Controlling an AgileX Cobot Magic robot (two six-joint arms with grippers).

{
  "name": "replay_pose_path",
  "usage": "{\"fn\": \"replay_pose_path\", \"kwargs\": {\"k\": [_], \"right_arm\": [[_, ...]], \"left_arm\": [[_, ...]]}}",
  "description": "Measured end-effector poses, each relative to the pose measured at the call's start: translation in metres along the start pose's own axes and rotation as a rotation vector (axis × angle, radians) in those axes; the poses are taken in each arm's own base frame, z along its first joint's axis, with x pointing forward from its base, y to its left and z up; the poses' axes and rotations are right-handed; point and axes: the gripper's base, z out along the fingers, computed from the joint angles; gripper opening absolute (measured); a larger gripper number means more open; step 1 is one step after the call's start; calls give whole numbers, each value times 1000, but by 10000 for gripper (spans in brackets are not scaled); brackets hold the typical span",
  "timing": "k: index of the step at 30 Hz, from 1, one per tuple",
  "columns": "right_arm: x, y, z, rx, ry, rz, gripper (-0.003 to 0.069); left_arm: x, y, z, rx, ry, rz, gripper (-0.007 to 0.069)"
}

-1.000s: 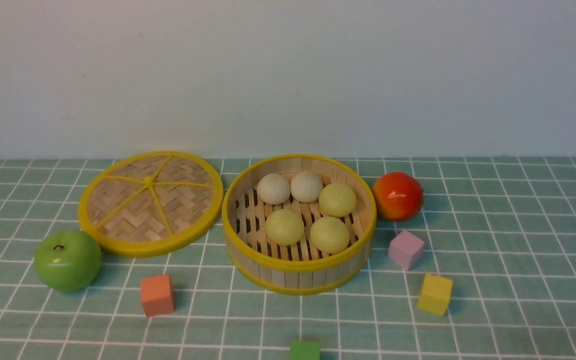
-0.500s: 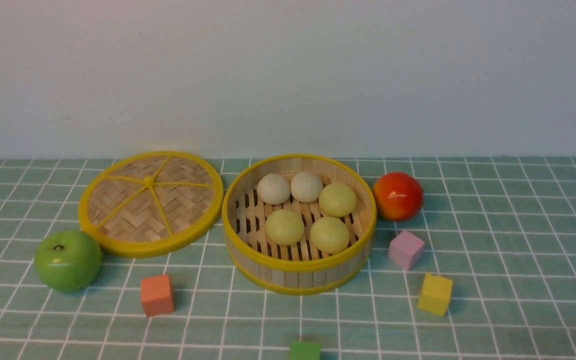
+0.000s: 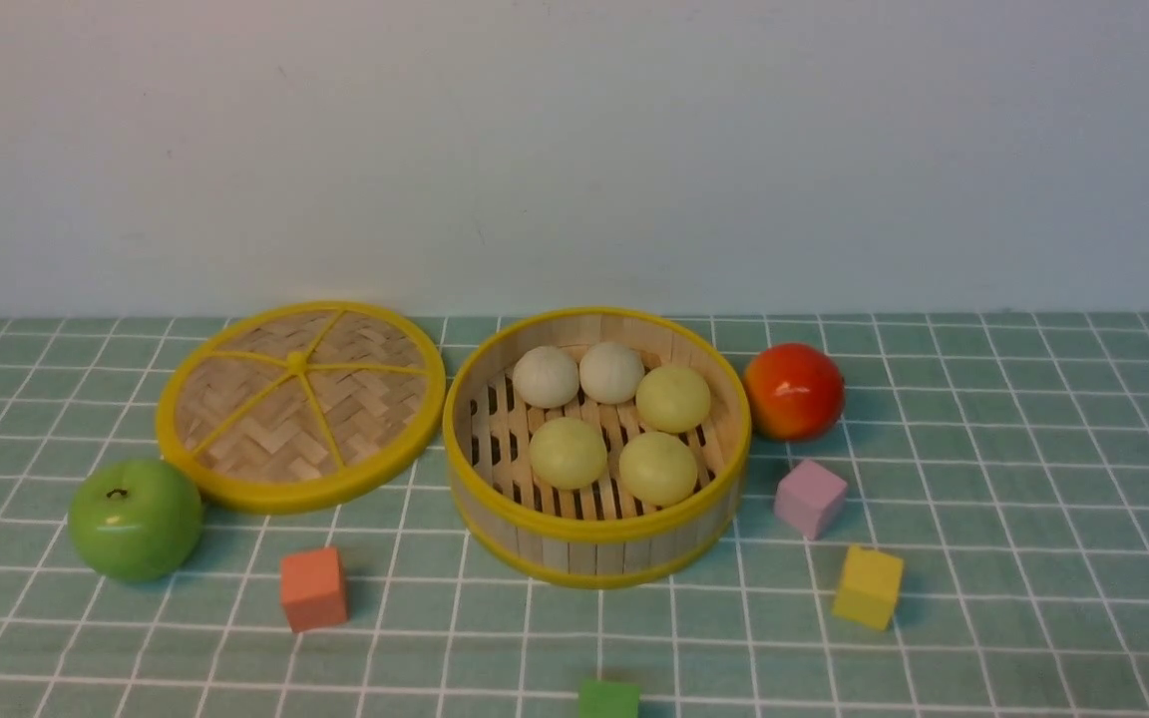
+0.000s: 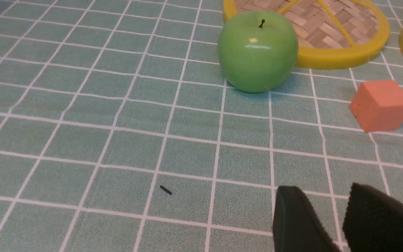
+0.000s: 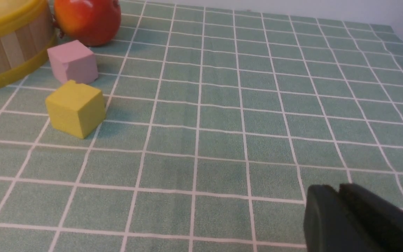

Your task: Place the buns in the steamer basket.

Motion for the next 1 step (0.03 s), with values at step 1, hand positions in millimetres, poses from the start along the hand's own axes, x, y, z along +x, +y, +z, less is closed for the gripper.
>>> {"fn": "replay_pose_path", "kwargs": {"k": [1], "right_arm": [[0, 0, 0, 0, 0, 0, 84]], "left_arm": [[0, 0, 0, 0, 0, 0, 238]]}}
